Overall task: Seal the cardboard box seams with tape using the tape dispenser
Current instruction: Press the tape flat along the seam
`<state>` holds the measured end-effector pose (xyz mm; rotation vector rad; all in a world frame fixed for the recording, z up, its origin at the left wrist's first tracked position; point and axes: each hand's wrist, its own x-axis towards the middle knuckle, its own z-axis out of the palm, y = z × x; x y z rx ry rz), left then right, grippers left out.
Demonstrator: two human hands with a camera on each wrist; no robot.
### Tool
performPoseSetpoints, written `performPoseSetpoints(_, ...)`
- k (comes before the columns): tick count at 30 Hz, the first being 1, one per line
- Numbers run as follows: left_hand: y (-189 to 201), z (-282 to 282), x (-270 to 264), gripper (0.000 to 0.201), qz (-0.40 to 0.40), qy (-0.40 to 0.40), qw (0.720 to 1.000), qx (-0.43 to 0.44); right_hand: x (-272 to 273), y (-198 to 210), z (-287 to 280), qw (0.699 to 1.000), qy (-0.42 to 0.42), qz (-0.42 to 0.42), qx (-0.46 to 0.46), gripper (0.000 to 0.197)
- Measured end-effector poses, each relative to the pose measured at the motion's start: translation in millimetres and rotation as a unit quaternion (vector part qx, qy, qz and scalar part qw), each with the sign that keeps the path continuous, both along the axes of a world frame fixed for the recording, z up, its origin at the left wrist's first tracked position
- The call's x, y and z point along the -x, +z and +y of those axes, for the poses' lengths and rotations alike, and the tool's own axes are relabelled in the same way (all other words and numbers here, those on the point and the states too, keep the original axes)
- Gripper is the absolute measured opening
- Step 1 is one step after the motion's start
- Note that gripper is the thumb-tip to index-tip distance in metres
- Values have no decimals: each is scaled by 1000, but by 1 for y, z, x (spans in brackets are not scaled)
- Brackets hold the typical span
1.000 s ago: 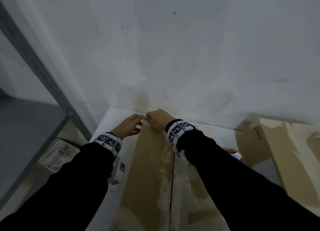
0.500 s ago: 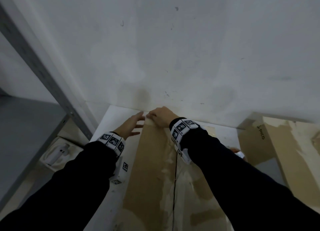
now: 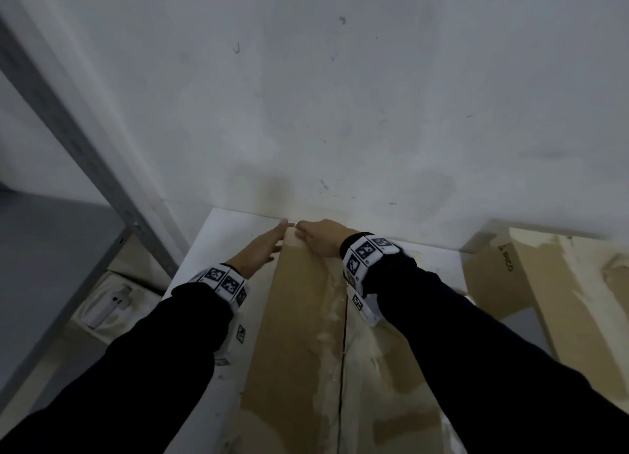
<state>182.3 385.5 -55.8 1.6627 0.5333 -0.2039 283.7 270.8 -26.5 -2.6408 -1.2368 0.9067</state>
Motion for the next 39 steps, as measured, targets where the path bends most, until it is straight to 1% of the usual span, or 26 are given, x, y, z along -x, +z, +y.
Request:
performPoseSetpoints(1,2,-2,-3,48,-19,2,1000,9,-1,1,0,1000,0,-4,-4,39)
performPoseSetpoints(3,4,-3,-8,42,-32,22,998,43,-5,2,1,1000,1,-7,-11,39)
performPoseSetpoints(5,4,-3,-9,39,-31,45,996,72,-6,4,1,1000,5,-3,-6,41)
performPoseSetpoints(6,4,-4,-8,38,-30,48,996,73,-6,4,1,1000,7,-2,-4,41)
performPoseSetpoints(8,2,-5,-8,39,-33,46,996,64,-3,4,0,1000,3,7,1,43)
performPoseSetpoints(11,4,-6,-8,41,-37,21,998,46,2,3,-6,1000,6,30,-5,45)
performPoseSetpoints(13,5,-5,-8,41,-35,7,999,28,-2,3,-15,999,4,51,9,47)
performPoseSetpoints(17,2,-4,-10,43,-17,-13,1000,-3,-25,4,-60,994,-53,78,61,50)
performPoseSetpoints(20,0,-3,-11,41,-12,-13,1000,-3,-34,9,-97,992,-62,84,75,50)
performPoseSetpoints(24,-4,-2,-11,39,-15,-11,1000,-9,-32,8,-124,993,-91,62,35,49)
performPoseSetpoints(27,-5,-2,-11,39,-19,-22,999,-31,-30,2,-149,990,-139,28,-9,50)
performPoseSetpoints(28,-5,-2,-11,39,-23,-29,998,-42,-29,-2,-159,987,-159,18,-27,53)
performPoseSetpoints(29,-5,-1,-11,40,-27,-37,997,-59,-27,-7,-169,983,-177,8,-47,59)
performPoseSetpoints(30,-5,0,-12,42,-27,-47,995,-88,-25,-13,-177,979,-192,-8,-73,70)
performPoseSetpoints(31,-5,0,-12,44,-24,-58,989,-133,-22,-18,-182,974,-208,-27,-90,80)
performPoseSetpoints(32,-5,0,-13,43,-21,-68,980,-187,-19,-22,-184,969,-221,-41,-100,80)
performPoseSetpoints(33,-4,-1,-14,41,-23,-79,966,-244,-15,-24,-183,964,-238,-46,-108,68)
performPoseSetpoints(34,-2,-4,-17,38,-30,-94,947,-306,-12,-26,-180,960,-252,-45,-117,55)
performPoseSetpoints(35,3,-8,-20,37,-43,-118,921,-369,-9,-26,-176,956,-265,-39,-123,45)
performPoseSetpoints(36,9,-16,-24,41,-61,-148,891,-424,-6,-26,-174,953,-273,-32,-130,40)
performPoseSetpoints(37,14,-24,-28,47,-85,-180,865,-461,-4,-25,-172,949,-283,-28,-136,36)
performPoseSetpoints(39,21,-47,-39,51,-140,-245,831,-480,-4,-27,-171,944,-293,-31,-148,29)
